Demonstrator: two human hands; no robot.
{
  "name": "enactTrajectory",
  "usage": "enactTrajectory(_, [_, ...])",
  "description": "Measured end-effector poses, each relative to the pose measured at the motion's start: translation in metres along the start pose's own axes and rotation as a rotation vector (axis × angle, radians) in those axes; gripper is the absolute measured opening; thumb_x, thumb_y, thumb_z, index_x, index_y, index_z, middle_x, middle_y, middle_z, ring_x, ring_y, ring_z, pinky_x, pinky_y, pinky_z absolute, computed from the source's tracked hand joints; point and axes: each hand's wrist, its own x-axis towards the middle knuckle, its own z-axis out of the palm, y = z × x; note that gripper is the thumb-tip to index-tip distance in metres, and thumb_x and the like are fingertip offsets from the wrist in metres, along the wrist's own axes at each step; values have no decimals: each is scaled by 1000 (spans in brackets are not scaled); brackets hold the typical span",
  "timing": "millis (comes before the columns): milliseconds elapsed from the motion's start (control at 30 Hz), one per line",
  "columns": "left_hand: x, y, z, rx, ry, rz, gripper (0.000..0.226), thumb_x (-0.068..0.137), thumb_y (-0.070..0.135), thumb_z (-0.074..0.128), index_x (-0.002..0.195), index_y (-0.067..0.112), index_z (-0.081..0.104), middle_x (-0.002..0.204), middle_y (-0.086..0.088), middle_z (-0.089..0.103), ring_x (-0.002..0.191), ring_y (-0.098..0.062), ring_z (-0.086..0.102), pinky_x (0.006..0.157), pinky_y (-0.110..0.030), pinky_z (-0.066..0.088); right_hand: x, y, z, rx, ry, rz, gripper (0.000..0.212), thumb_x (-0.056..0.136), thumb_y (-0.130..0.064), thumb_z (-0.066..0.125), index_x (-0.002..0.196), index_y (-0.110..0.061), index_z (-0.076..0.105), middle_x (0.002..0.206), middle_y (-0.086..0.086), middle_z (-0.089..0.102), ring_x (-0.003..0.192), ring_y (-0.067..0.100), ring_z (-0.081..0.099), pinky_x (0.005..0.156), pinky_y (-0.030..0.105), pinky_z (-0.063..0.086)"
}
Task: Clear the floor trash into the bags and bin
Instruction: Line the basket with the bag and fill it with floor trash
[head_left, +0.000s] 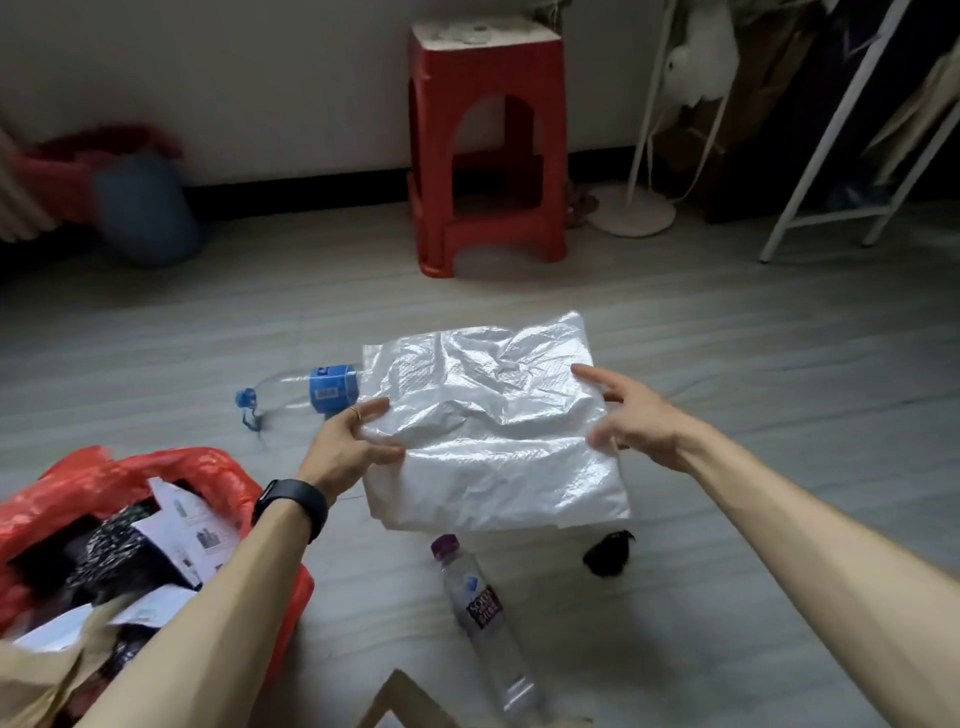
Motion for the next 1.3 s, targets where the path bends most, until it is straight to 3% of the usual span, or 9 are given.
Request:
enactTrajectory(133, [1, -8, -1, 137, 11, -10, 81, 74, 7, 83, 145, 12, 43, 145, -4, 48, 109, -9, 60, 91, -21, 44, 4, 16, 14, -118, 110, 33, 71, 71, 8, 72, 135, -20, 59, 120, 2, 65, 103, 17, 65, 87, 29, 54])
enactTrajectory(233, [2, -13, 2, 363, 31, 23, 75, 77, 26, 83, 141, 8, 48, 138, -4, 56, 119, -20, 57, 91, -24, 45, 4, 26, 18, -387, 217, 21, 42, 76, -9, 76, 115, -25, 71, 93, -3, 72, 88, 15, 66, 78, 23, 50])
enactTrajectory(400, [6, -10, 5, 686, 216, 146, 33, 77, 52, 75, 74, 20, 69, 90, 3, 53, 79, -18, 55, 61, -28, 45, 2, 29, 12, -555, 408, -126, 4, 82, -28, 75, 84, -28, 72, 90, -9, 61, 88, 13, 58, 70, 20, 36])
enactTrajectory(500, [8, -12, 3, 642, 281, 217, 33, 78, 53, 73, 83, 20, 71, 107, 6, 47, 93, -16, 50, 78, -33, 49, 3, 32, 6, -479, 474, -149, 24, 81, -42, 76, 72, -23, 63, 103, -7, 56, 96, 11, 53, 83, 22, 35])
enactTrajectory(700, [4, 11, 24, 570, 394, 166, 18, 85, 40, 62, 86, 26, 50, 84, -1, 62, 77, -25, 58, 61, -29, 43, 2, 19, 26, -387, 566, -191, 30, 83, -46, 67, 78, -20, 52, 73, -4, 65, 75, 20, 62, 65, 33, 48])
enactTrajectory(900, [6, 36, 70, 552, 265, 205, 16, 84, 33, 59, 96, 25, 51, 90, -3, 63, 81, -28, 59, 68, -33, 50, 7, -6, 61, -411, 624, -382, 20, 87, -34, 61, 82, -23, 45, 69, -5, 57, 65, 16, 56, 57, 33, 42])
enactTrajectory(1067, [14, 19, 41, 606, 296, 101, 17, 86, 31, 64, 96, 30, 50, 89, -1, 65, 81, -25, 63, 68, -34, 54, 14, 2, 18, -292, 678, -228, 17, 89, -31, 66, 86, -20, 55, 80, -4, 64, 79, 25, 60, 67, 29, 37])
enactTrajectory(1200, [12, 4, 22, 398, 246, 155, 16, 83, 26, 76, 91, 30, 63, 88, 6, 69, 76, -10, 62, 60, -22, 47, 9, 28, -1, -264, 568, -183, 18, 87, -37, 72, 84, -25, 59, 84, -13, 65, 82, 13, 61, 68, 25, 41])
enactTrajectory(1300, [11, 11, 20, -205, 196, 8, 15, 80, 12, 78, 91, 17, 70, 86, 1, 70, 76, -15, 65, 61, -26, 51, 15, 37, 2, 70, 564, -123, 16, 83, -28, 77, 91, -23, 64, 98, -2, 71, 94, 17, 65, 79, 26, 50])
